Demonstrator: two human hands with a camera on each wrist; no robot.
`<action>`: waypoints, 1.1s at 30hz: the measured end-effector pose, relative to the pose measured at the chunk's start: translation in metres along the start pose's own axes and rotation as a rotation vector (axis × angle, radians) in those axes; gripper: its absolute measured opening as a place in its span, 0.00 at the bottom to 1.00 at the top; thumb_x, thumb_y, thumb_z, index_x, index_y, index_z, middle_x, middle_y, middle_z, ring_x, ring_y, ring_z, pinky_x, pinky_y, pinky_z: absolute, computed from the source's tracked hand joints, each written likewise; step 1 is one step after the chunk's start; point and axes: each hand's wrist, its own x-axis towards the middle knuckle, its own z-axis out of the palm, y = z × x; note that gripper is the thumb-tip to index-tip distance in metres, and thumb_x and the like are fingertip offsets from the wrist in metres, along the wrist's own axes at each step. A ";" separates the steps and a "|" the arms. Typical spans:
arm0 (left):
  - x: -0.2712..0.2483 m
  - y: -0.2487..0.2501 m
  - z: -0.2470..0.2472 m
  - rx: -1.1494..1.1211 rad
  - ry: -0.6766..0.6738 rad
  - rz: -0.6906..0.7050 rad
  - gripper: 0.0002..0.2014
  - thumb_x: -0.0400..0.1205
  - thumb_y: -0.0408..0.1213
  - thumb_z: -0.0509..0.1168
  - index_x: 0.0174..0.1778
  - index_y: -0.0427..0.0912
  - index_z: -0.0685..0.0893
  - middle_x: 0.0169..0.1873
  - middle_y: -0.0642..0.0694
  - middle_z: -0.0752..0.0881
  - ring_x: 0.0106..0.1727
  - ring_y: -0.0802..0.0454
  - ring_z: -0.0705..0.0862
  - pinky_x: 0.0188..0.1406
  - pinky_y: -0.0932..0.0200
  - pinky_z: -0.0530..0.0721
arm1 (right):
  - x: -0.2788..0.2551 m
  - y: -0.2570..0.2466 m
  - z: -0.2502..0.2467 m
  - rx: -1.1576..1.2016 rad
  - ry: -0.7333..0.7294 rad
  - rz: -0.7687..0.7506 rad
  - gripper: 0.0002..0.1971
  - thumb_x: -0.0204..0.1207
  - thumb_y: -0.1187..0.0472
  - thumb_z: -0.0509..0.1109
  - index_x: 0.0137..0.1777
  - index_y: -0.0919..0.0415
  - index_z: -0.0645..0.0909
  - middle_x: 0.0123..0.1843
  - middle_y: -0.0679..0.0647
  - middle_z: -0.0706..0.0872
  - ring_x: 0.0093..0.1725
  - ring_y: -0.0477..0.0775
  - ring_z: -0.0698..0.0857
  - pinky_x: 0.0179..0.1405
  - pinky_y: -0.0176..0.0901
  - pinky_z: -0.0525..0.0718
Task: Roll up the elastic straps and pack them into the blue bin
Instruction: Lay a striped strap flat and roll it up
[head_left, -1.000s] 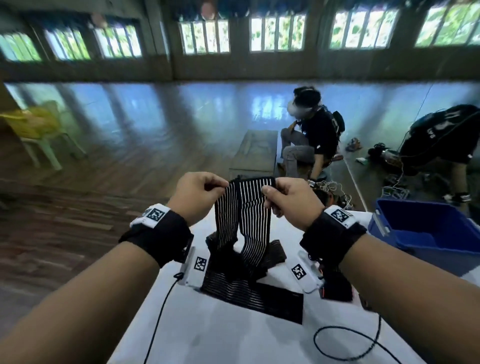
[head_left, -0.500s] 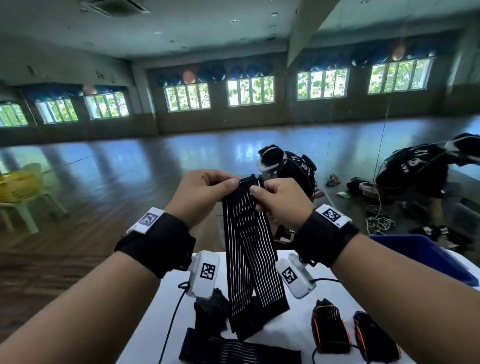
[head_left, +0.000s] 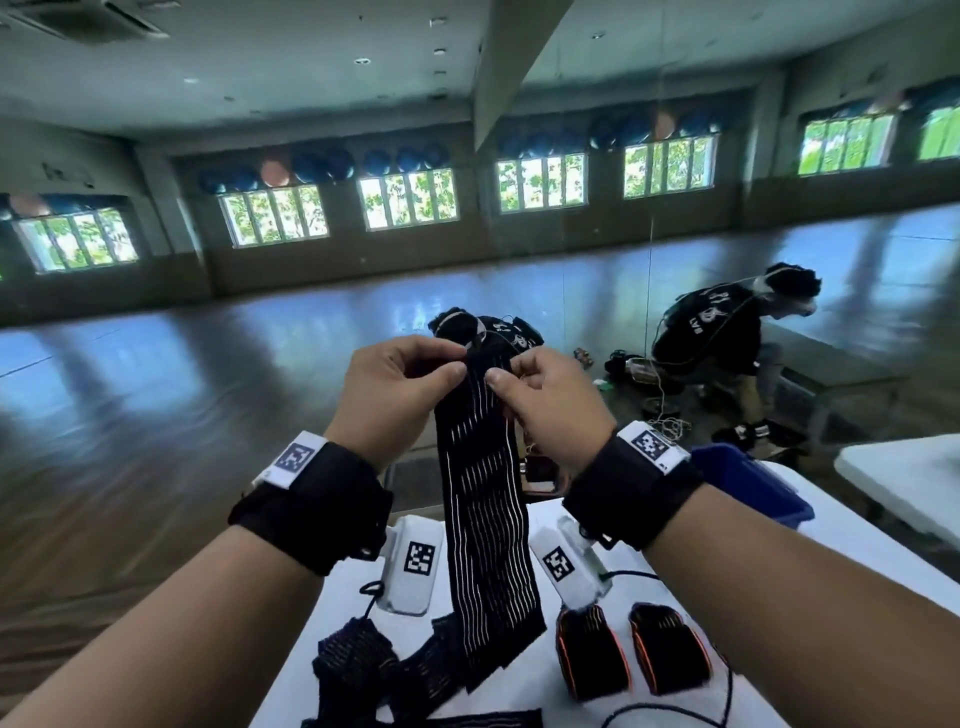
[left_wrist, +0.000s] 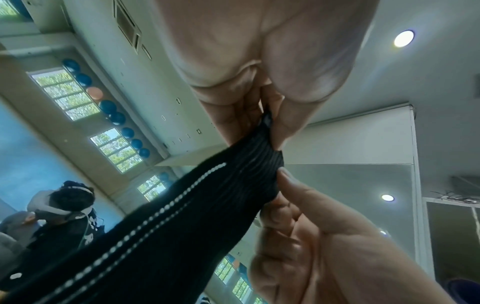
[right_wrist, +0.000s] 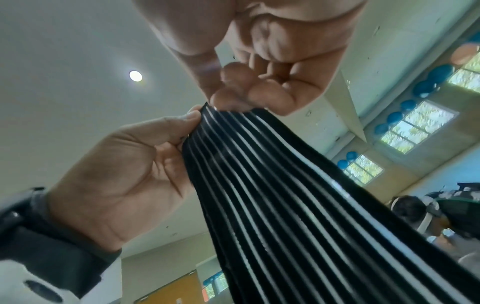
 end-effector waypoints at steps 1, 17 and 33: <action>0.002 0.001 0.008 -0.019 0.003 0.014 0.09 0.78 0.24 0.74 0.43 0.44 0.92 0.36 0.46 0.92 0.40 0.53 0.89 0.47 0.58 0.88 | -0.001 0.005 -0.008 -0.047 0.074 -0.017 0.09 0.75 0.51 0.76 0.46 0.51 0.78 0.39 0.49 0.85 0.35 0.45 0.83 0.36 0.44 0.82; -0.017 -0.003 0.165 -0.392 -0.290 -0.109 0.10 0.86 0.27 0.64 0.56 0.42 0.88 0.41 0.51 0.89 0.46 0.51 0.85 0.46 0.51 0.86 | -0.053 0.057 -0.135 -0.080 0.242 -0.062 0.12 0.74 0.69 0.75 0.48 0.51 0.81 0.44 0.47 0.86 0.46 0.43 0.85 0.48 0.37 0.82; -0.034 -0.052 0.154 -0.510 -0.090 -0.416 0.24 0.82 0.15 0.57 0.66 0.43 0.81 0.58 0.40 0.87 0.53 0.45 0.88 0.52 0.44 0.90 | -0.129 0.115 -0.083 -0.088 -0.160 0.157 0.15 0.69 0.74 0.76 0.44 0.51 0.84 0.45 0.46 0.87 0.47 0.41 0.84 0.53 0.36 0.81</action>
